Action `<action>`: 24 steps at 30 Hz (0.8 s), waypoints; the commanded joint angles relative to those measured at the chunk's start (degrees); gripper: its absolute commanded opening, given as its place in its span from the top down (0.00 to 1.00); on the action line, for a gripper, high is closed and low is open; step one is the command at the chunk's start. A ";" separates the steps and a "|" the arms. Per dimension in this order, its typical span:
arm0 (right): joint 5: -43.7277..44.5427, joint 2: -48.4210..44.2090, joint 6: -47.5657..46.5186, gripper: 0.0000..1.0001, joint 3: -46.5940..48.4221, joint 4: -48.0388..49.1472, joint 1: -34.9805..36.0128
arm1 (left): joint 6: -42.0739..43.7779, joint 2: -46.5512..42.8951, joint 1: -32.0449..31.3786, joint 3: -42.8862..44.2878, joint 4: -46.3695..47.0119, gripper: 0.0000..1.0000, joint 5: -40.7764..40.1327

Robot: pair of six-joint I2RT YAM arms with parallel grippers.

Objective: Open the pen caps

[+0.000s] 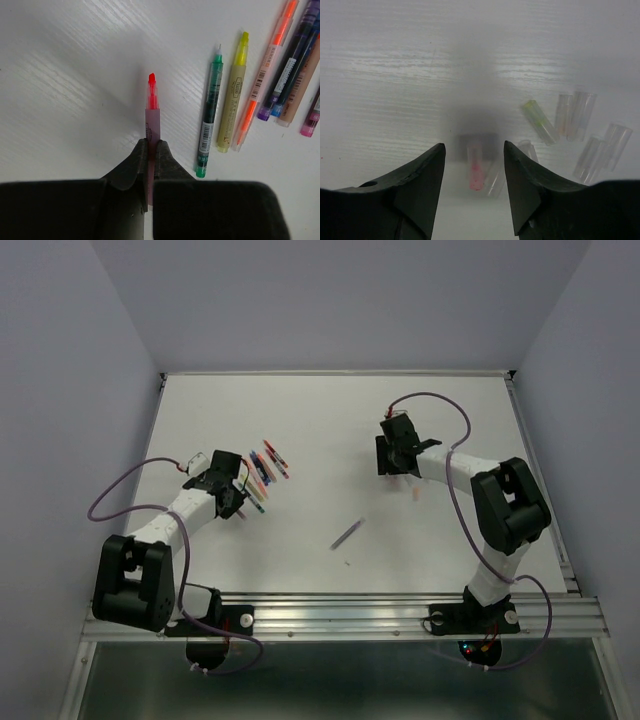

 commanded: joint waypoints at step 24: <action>-3.47 -21.27 3.30 0.17 -3.68 4.49 0.63 | 2.92 -4.88 0.27 1.01 0.72 0.15 2.11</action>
